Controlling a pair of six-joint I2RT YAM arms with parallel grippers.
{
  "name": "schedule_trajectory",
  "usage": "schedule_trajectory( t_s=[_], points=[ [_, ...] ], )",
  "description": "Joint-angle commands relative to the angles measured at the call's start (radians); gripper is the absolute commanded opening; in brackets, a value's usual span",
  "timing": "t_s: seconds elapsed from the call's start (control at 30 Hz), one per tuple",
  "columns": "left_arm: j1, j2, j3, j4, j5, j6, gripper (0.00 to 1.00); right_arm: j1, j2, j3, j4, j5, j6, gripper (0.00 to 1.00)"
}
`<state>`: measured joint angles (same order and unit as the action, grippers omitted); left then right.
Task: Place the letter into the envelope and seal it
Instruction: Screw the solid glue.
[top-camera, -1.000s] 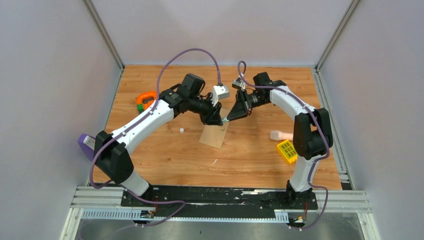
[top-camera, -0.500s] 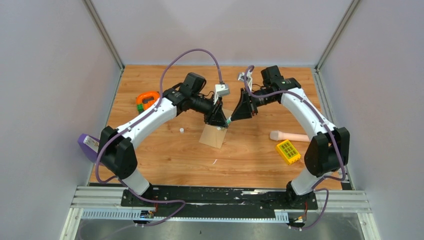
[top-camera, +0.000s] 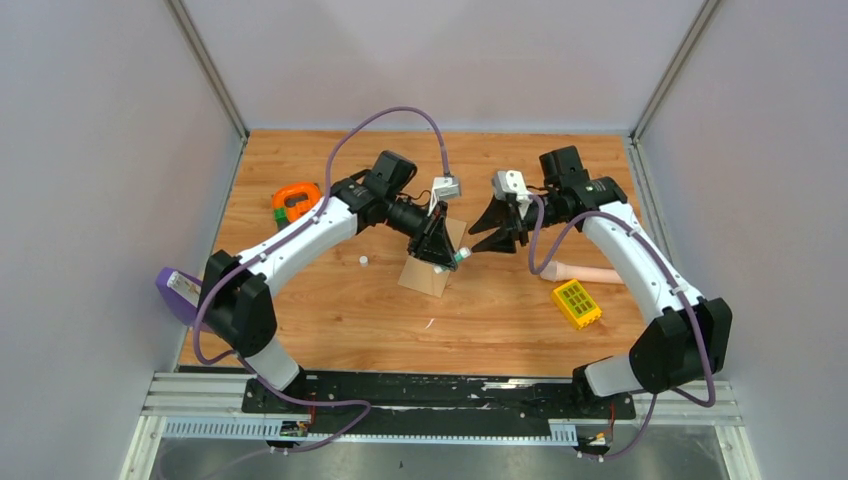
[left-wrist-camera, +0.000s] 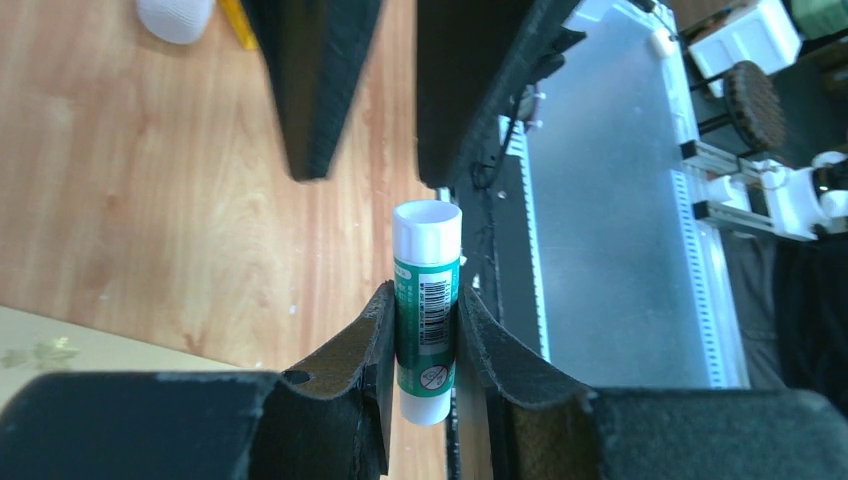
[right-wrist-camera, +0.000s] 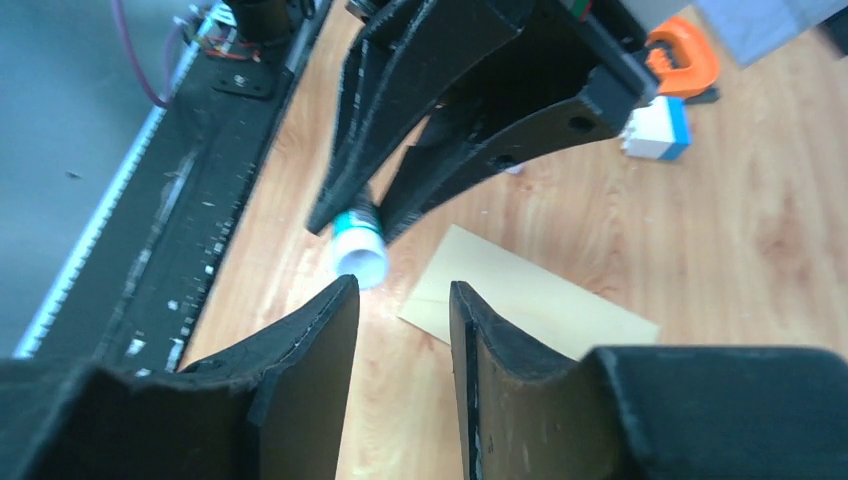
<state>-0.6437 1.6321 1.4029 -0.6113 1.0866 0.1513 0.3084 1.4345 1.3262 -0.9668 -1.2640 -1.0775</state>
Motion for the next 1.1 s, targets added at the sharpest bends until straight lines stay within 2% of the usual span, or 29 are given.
schedule_trajectory(
  t_s=[0.0, 0.03, 0.07, 0.17, 0.27, 0.33, 0.37, 0.4, 0.43, 0.5, 0.6, 0.8, 1.07],
  points=[
    [-0.010, -0.003, -0.004, -0.062, 0.097, -0.002, 0.00, -0.019, -0.041, -0.010, 0.065, 0.001, -0.236, 0.43],
    [-0.010, -0.003, -0.003, -0.063, 0.099, -0.002, 0.00, -0.021, -0.044, -0.011, 0.066, 0.006, -0.251, 0.47],
    [-0.010, -0.003, -0.003, -0.063, 0.098, 0.000, 0.00, -0.021, -0.046, -0.011, 0.070, 0.007, -0.246, 0.55],
    [-0.010, -0.011, -0.004, -0.059, 0.062, -0.001, 0.00, -0.022, -0.021, 0.029, 0.069, 0.004, -0.084, 0.68],
    [-0.010, -0.036, -0.020, -0.015, -0.059, -0.016, 0.00, -0.022, 0.021, 0.081, 0.051, 0.003, 0.160, 0.71],
    [-0.011, -0.065, -0.040, 0.022, -0.204, -0.021, 0.00, -0.022, 0.067, 0.118, 0.012, 0.011, 0.339, 0.72],
    [-0.011, -0.077, -0.047, 0.033, -0.308, -0.022, 0.00, -0.022, 0.095, 0.138, -0.005, 0.021, 0.446, 0.71],
    [-0.011, -0.082, -0.055, 0.051, -0.355, -0.023, 0.00, -0.022, 0.134, 0.162, -0.040, 0.026, 0.532, 0.69],
    [-0.011, -0.091, -0.058, 0.057, -0.439, -0.020, 0.00, -0.023, 0.174, 0.194, -0.097, 0.016, 0.578, 0.67],
    [-0.012, -0.097, -0.061, 0.076, -0.538, -0.019, 0.00, -0.023, 0.277, 0.248, -0.220, -0.030, 0.619, 0.62],
    [-0.012, -0.100, -0.049, 0.091, -0.641, -0.026, 0.00, -0.022, 0.406, 0.273, -0.311, -0.109, 0.699, 0.57],
    [-0.048, -0.112, -0.039, 0.072, -0.655, 0.005, 0.00, -0.022, 0.545, 0.316, -0.297, -0.166, 0.756, 0.57],
    [-0.129, -0.084, -0.048, 0.044, -0.740, 0.086, 0.00, -0.023, 0.622, 0.324, -0.309, -0.219, 0.760, 0.53]
  ],
)
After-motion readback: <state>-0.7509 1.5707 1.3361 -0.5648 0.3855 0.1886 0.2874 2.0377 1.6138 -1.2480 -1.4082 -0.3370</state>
